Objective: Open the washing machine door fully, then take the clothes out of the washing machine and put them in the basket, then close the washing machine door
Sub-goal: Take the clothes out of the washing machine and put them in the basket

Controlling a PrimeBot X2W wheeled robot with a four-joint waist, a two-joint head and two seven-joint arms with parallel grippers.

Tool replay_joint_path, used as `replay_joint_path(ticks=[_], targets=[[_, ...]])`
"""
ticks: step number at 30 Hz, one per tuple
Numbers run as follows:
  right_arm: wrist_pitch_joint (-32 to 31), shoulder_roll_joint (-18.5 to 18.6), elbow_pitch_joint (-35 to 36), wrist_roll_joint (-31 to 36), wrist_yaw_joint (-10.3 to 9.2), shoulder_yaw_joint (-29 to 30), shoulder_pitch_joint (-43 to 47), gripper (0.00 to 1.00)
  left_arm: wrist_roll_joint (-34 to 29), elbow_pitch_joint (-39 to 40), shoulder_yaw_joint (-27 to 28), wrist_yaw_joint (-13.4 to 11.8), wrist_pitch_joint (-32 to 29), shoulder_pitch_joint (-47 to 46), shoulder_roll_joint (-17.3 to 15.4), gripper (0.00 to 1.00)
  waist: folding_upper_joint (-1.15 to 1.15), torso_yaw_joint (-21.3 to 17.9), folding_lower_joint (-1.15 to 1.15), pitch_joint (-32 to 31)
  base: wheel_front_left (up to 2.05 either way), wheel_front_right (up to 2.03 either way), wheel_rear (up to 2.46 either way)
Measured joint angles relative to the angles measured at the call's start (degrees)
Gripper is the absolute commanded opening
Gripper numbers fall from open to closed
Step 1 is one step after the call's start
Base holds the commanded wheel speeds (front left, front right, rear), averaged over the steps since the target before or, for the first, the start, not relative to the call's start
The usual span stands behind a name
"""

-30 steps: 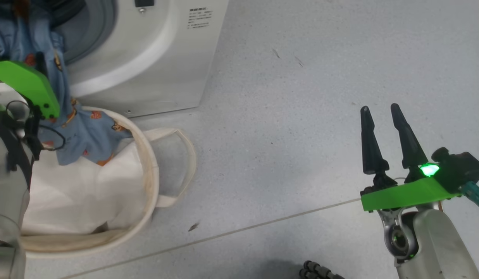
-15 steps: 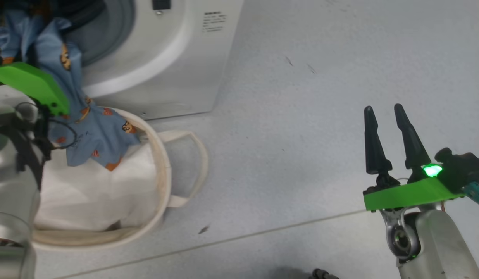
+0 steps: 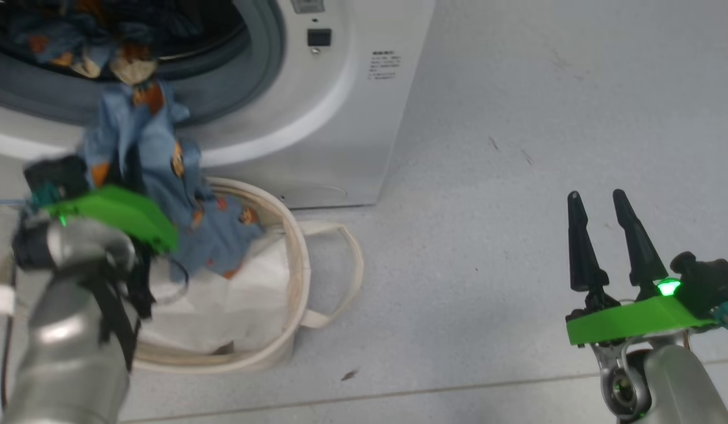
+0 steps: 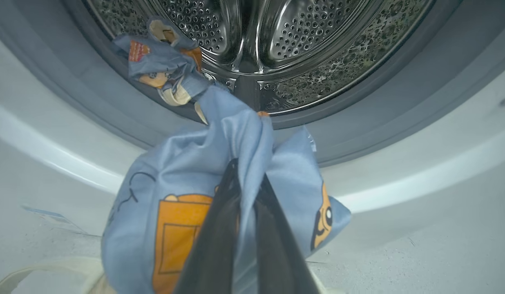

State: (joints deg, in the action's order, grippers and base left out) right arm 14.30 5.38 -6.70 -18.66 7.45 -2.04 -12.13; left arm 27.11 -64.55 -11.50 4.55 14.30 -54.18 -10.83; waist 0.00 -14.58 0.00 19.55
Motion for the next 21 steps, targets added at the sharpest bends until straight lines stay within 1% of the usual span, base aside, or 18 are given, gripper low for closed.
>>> replay_joint_path(ticks=[2,4,6,8,11,15,17,21], targets=[[0.0,0.11,-0.02,0.02,0.0,-0.01,0.32,1.0,0.59,1.89,0.62,-0.08,0.01,3.6,0.48,0.0,0.0,0.69,0.0,-0.98,0.0,0.0,0.0],[0.0,0.25,-0.07,0.09,0.0,-0.02,0.77,1.0,0.87,2.43,0.89,-0.2,0.01,7.36,1.16,0.0,0.0,1.24,0.0,-1.72,0.0,0.0,0.0],[0.0,0.35,-0.11,0.1,0.0,-0.08,0.84,1.0,2.44,2.43,1.4,-0.36,0.01,12.35,2.07,0.0,0.0,1.58,0.0,-2.13,0.0,0.0,0.0],[0.0,0.41,-0.09,0.09,0.0,-0.07,0.85,1.0,3.16,2.03,1.82,-0.43,0.01,14.05,2.33,0.0,0.0,1.57,0.0,-1.9,0.0,0.0,0.0],[0.0,0.57,-0.04,0.09,0.0,-0.23,0.82,1.0,4.32,0.89,2.35,0.03,0.0,14.03,2.65,0.0,0.0,1.37,0.0,-1.18,0.0,0.0,0.0],[0.0,0.73,0.49,0.08,0.0,-0.33,0.58,1.0,4.91,-2.67,2.96,0.18,-0.13,12.38,2.8,0.0,0.0,0.56,0.0,0.39,0.0,0.0,0.0],[0.0,0.91,0.91,0.08,0.0,-0.27,0.49,1.0,5.8,-4.77,3.07,0.56,-1.13,10.67,2.98,0.0,0.0,0.16,0.0,1.63,0.0,0.0,0.0],[0.0,1.14,1.64,-0.1,0.0,-0.16,-1.12,1.0,6.08,-7.77,3.24,0.51,-3.21,7.43,2.9,0.0,0.0,-0.87,0.0,4.6,0.0,0.0,0.0]])
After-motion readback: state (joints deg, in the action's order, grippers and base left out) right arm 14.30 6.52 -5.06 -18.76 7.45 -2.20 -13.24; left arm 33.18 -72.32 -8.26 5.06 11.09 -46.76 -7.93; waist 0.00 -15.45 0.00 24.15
